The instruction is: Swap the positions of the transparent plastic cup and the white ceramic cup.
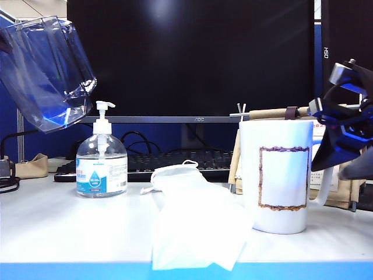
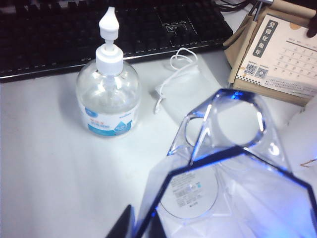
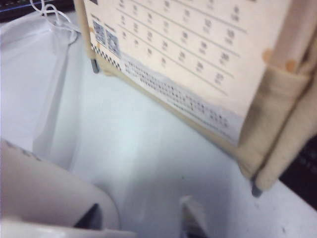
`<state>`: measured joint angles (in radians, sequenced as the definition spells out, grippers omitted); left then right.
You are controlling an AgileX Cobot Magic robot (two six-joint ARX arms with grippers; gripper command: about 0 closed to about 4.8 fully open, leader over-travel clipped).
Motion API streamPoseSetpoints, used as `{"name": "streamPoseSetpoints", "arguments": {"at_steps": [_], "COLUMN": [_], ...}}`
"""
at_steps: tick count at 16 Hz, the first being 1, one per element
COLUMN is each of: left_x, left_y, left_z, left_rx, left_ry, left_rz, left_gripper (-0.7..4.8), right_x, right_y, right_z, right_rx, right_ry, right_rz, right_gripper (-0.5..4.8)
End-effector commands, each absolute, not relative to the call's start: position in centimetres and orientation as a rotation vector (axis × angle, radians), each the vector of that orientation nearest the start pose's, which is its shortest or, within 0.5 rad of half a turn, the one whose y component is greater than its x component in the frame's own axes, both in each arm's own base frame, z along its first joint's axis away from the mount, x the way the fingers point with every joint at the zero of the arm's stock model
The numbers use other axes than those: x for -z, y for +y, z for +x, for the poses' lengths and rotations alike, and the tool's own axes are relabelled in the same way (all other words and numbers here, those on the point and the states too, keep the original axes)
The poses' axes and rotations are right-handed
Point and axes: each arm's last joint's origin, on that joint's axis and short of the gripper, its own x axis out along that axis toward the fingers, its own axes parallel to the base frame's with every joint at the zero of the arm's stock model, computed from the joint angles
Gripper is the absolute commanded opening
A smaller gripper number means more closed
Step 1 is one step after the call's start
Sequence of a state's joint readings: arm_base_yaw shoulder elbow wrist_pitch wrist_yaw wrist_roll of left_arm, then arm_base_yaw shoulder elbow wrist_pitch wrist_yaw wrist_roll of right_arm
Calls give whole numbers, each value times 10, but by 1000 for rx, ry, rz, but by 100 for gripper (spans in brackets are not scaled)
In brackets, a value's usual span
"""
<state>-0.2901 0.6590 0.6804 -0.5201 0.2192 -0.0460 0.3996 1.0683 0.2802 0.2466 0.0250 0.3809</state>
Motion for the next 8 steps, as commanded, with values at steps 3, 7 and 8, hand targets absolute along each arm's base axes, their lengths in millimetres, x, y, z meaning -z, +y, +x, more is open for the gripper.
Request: {"name": "streamPoseSetpoints", "arguments": {"at_steps": [3,7,8], "left_x": [-287,-287,-287], "left_y": [-46,-46,-46], "left_z": [132,132,132], "left_rx": [489,489,489], "left_ry": [496,495,496], "left_rz": [-33,-29,-29], "left_gripper": [-6,-5,-6], "right_x": [-151,-147,-147], "right_y": [76,78,78], "right_z": [182,187,188], "right_rx": [-243,-244,-239], "right_ry": [571,559,554], "right_rz": [228,231,230], "right_gripper": [168,121,55]}}
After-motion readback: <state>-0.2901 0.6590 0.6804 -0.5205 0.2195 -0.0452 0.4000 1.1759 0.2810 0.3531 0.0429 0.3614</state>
